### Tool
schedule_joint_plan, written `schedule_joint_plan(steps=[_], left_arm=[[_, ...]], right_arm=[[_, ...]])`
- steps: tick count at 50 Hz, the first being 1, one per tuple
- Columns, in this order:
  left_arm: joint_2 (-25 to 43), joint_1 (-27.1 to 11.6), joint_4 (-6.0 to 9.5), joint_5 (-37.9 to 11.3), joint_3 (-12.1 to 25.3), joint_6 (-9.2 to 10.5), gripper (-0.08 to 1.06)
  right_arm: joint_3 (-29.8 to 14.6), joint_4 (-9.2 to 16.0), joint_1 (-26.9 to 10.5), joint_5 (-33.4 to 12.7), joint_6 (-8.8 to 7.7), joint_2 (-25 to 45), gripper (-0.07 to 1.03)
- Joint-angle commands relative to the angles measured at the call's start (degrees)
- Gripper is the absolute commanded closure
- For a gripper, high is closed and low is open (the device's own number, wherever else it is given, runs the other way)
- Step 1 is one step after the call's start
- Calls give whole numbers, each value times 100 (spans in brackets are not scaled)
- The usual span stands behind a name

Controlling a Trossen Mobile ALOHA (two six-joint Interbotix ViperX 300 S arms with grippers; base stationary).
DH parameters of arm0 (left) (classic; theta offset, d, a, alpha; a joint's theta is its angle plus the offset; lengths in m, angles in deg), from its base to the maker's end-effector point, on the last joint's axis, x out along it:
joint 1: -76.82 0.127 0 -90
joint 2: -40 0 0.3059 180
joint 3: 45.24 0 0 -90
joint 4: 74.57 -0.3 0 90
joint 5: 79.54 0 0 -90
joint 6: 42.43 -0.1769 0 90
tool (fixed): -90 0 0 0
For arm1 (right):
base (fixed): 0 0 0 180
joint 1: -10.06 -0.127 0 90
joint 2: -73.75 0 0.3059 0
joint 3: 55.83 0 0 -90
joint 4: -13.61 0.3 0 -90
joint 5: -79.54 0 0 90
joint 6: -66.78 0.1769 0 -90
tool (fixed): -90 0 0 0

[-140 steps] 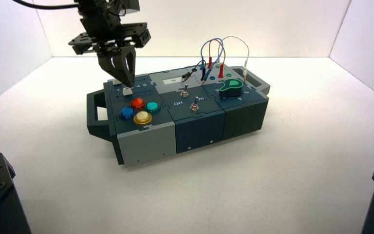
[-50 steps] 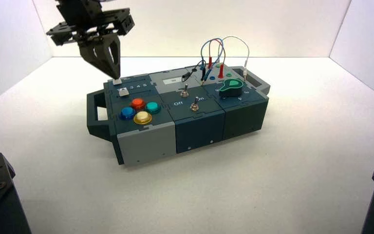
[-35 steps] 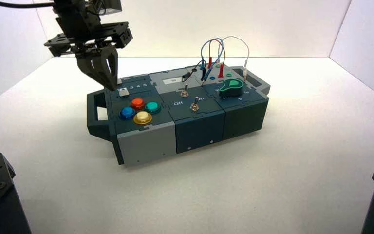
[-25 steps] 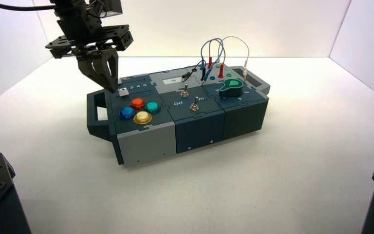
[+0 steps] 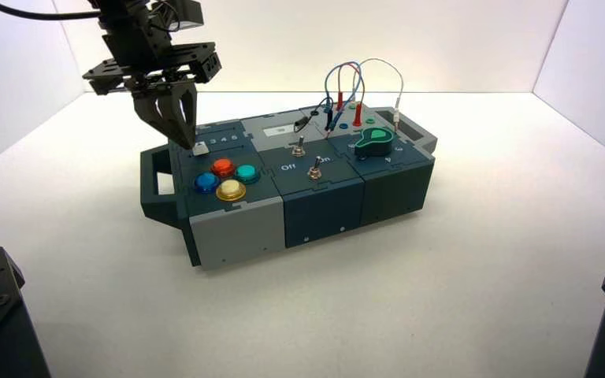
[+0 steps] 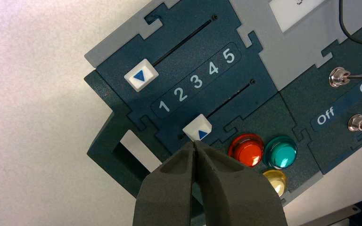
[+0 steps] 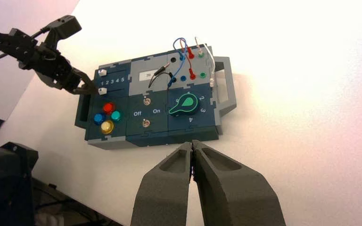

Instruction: Move the bottom slider to position 2.

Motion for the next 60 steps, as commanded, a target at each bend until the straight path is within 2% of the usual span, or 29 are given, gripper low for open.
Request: schedule_joint_plan(steps=[1, 20, 48, 60], left_arm=[[-18, 9, 9, 26, 132, -26, 101], [149, 9, 9, 0, 229, -35, 101], [-519, 18, 0, -158, 229, 62, 101], [-448, -9, 9, -176, 308, 53, 101]], right_arm=[[-123, -18, 9, 53, -18, 44, 97], [-123, -18, 9, 35, -18, 35, 97], [-79, -44, 0, 26, -9, 26, 97], [-79, -44, 0, 26, -18, 18, 97]])
